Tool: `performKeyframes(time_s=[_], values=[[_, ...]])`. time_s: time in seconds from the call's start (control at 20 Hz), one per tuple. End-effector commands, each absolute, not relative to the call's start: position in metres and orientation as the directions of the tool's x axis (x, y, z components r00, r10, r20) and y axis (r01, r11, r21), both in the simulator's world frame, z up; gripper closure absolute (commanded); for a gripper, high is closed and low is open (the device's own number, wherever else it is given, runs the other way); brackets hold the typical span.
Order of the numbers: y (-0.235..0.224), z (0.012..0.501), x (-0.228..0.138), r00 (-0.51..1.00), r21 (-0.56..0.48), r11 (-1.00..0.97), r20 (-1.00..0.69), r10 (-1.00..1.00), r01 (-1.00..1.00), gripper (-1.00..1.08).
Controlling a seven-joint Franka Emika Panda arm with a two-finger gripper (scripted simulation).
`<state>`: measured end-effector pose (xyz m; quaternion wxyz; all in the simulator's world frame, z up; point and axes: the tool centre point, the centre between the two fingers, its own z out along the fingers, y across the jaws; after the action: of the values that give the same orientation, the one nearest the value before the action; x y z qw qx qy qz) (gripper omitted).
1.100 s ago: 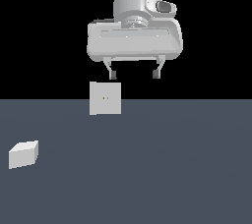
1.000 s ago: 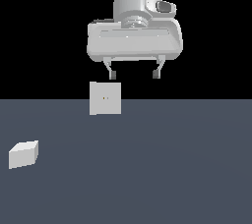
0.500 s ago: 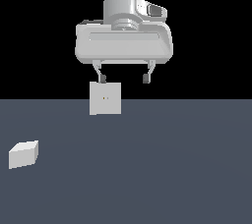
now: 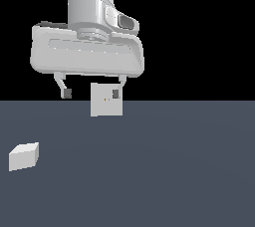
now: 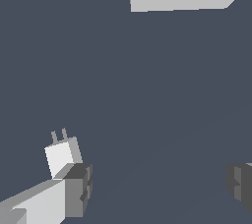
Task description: Plug the charger into the wall socket.
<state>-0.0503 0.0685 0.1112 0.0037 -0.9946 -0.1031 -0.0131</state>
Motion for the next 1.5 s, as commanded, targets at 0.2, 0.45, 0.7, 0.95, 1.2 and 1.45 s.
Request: performKeyframes(time_s=[0.2, 0.45, 0.7, 0.95, 1.2, 1.45], values=[[0.118, 0.087, -0.073, 0.937, -0.008, -0.94, 0.085, 0.339, 0.341, -0.92], [0.143, 0.074, -0.087, 0.906, -0.006, -0.911, 0.116, 0.408, 0.412, -0.92], [0.158, 0.065, -0.096, 0.883, -0.003, -0.891, 0.135, 0.449, 0.454, -0.92], [0.164, 0.061, -0.1, 0.874, -0.001, -0.883, 0.142, 0.465, 0.47, -0.92], [0.162, 0.062, -0.098, 0.877, 0.0, -0.886, 0.139, 0.459, 0.464, -0.92], [0.162, 0.059, -0.099, 0.877, 0.0, -0.885, 0.139, 0.46, 0.465, -0.92]])
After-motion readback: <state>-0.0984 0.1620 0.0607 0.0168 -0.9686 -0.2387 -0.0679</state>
